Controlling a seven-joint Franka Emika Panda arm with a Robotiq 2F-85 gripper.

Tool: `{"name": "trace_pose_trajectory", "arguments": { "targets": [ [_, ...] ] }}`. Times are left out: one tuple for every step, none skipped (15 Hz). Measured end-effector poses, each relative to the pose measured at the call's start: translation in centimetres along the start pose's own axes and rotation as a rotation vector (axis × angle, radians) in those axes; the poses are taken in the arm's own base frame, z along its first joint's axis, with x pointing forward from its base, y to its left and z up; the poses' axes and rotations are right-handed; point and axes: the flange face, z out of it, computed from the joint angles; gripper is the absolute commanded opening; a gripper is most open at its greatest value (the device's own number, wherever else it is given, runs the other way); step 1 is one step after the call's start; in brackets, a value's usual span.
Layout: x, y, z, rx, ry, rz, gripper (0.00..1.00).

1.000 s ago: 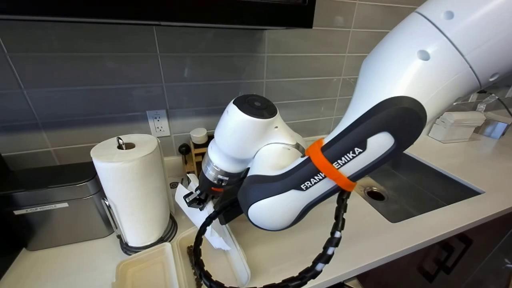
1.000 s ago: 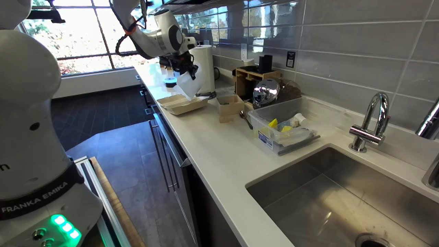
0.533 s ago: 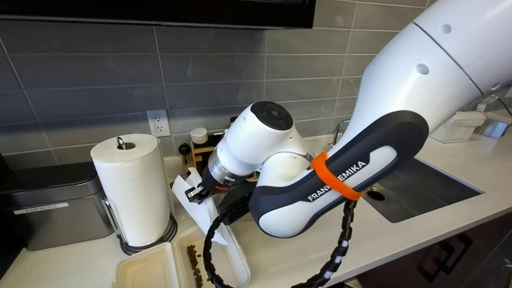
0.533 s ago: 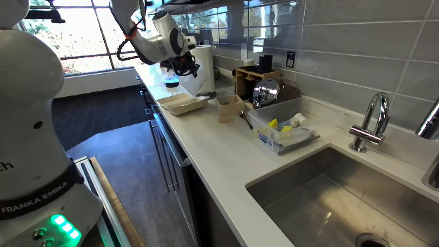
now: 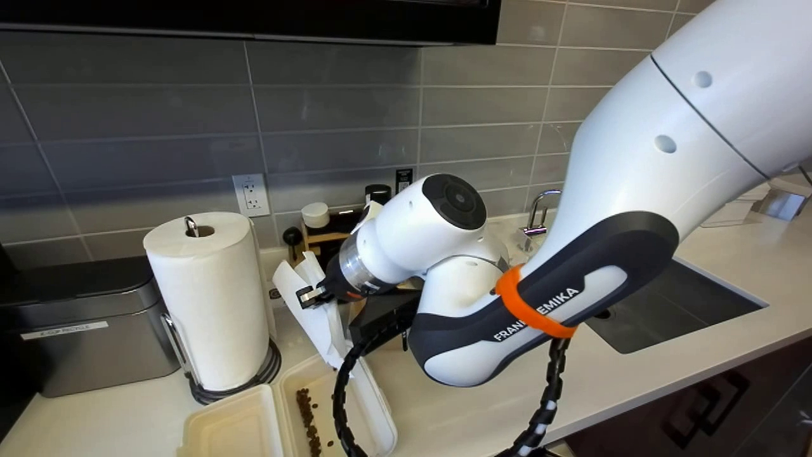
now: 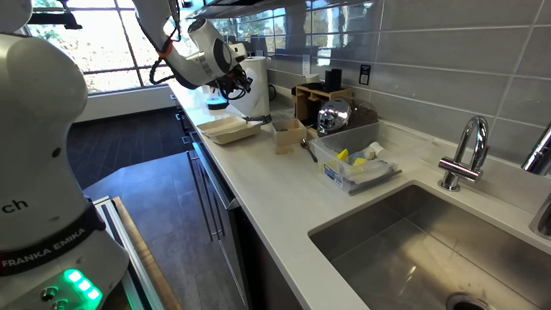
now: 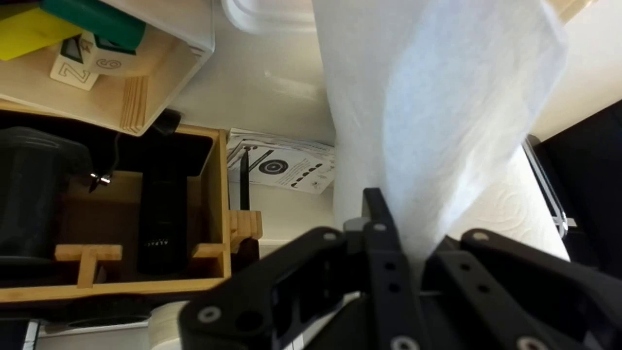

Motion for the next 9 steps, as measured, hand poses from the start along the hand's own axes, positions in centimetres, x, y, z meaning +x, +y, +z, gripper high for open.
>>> {"name": "trace_pose_trajectory", "arguments": {
  "targets": [
    [0.0, 0.1, -0.1, -0.005, 0.016, -0.003, 0.00],
    [0.0, 0.1, -0.1, -0.009, 0.030, -0.005, 0.00],
    [-0.1, 0.1, -0.1, -0.011, 0.041, -0.008, 0.00],
    [-0.2, 0.0, -0.1, -0.012, 0.050, -0.011, 0.00],
    [-0.4, -0.2, -0.2, -0.011, 0.058, -0.013, 0.00],
    [-0.7, -0.3, -0.2, -0.009, 0.064, -0.014, 0.00],
    [-1.0, -0.4, -0.2, -0.008, 0.067, -0.016, 0.00],
    [-1.2, -0.5, -0.2, -0.007, 0.073, -0.018, 0.00],
    [-1.4, -0.6, -0.3, -0.005, 0.082, -0.020, 0.00]
  ]
}}
